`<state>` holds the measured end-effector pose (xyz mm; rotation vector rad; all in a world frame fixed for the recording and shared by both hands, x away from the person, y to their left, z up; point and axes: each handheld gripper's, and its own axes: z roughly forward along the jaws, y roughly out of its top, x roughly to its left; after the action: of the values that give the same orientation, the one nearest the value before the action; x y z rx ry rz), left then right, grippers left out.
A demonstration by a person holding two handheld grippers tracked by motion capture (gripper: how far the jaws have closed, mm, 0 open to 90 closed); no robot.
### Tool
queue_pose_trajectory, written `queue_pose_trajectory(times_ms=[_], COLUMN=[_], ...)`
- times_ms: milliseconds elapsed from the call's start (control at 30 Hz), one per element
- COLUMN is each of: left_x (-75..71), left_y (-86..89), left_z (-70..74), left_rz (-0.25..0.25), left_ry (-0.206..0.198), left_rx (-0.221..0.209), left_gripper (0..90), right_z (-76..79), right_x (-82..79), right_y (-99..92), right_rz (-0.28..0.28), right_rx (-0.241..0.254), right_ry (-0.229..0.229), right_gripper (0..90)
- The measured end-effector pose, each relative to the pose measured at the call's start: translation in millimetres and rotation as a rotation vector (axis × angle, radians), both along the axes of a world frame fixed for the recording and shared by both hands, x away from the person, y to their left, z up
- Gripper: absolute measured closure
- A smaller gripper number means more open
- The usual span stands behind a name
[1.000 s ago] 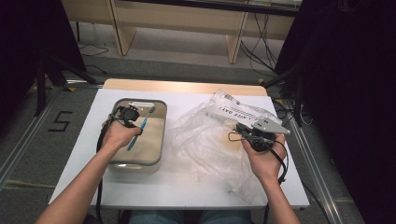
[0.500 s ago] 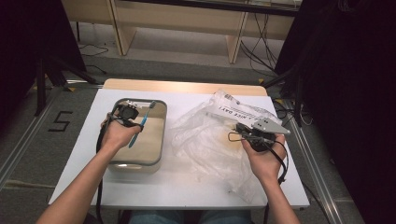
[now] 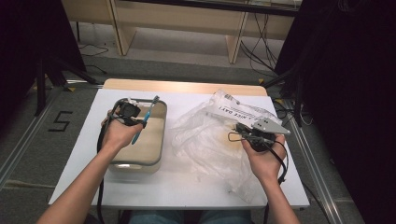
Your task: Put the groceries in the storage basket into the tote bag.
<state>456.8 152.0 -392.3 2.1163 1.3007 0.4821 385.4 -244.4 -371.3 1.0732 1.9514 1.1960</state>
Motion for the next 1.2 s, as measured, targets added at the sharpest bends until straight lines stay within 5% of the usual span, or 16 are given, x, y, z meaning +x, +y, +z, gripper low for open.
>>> queue_pose_trajectory(times_ms=[1200], left_x=[-25.1], left_y=[-32.1], left_z=[35.6], left_rz=[-0.107], left_ry=[-0.07], left_rx=[-0.073], left_gripper=[83.4], right_z=[0.7], right_x=[-0.7], right_y=[0.4], right_rz=[0.0], right_rx=[0.002], right_ry=[-0.002], right_gripper=[90.0])
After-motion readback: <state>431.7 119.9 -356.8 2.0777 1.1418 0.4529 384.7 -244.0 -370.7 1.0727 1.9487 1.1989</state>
